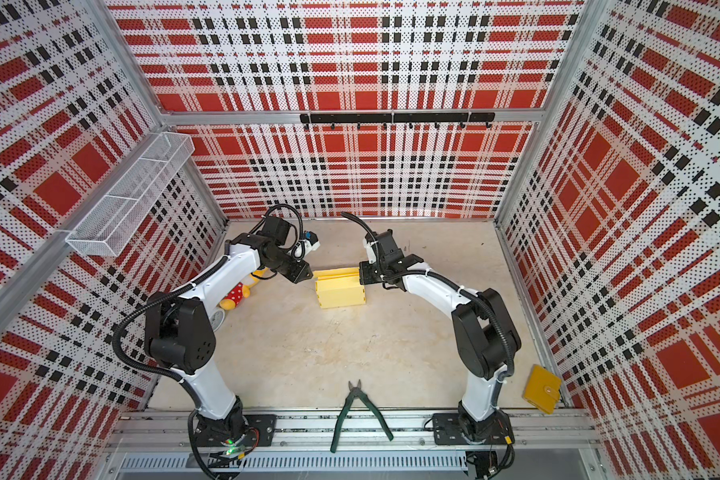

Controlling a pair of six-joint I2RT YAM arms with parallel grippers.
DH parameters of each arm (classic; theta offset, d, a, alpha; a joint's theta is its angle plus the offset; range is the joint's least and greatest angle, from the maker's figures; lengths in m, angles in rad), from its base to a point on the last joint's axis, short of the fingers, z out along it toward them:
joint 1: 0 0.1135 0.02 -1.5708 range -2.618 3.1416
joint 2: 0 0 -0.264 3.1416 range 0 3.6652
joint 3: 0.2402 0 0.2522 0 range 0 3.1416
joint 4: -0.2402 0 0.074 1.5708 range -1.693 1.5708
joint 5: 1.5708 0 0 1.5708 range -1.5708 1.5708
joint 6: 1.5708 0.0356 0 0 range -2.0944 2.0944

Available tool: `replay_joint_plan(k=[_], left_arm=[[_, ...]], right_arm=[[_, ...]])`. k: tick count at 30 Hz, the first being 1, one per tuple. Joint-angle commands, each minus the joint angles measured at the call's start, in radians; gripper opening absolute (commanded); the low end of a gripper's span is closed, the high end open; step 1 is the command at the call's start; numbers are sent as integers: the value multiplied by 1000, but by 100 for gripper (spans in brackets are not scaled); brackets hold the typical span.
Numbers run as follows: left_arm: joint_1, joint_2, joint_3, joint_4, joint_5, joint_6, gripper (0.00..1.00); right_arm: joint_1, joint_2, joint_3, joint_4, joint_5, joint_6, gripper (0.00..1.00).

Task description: Fold the paper box

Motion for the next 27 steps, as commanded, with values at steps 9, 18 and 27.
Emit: replay_joint_plan(k=[9, 18, 27], left_arm=[[-34, -38, -5, -2, 78, -66, 11], [-36, -55, -27, 15, 92, -165, 16], [-8, -108, -92, 15, 0, -147, 31]], right_arm=[[20, 53, -41, -91, -1, 15, 0], [25, 61, -39, -88, 0, 22, 0], [24, 56, -52, -88, 5, 24, 0]])
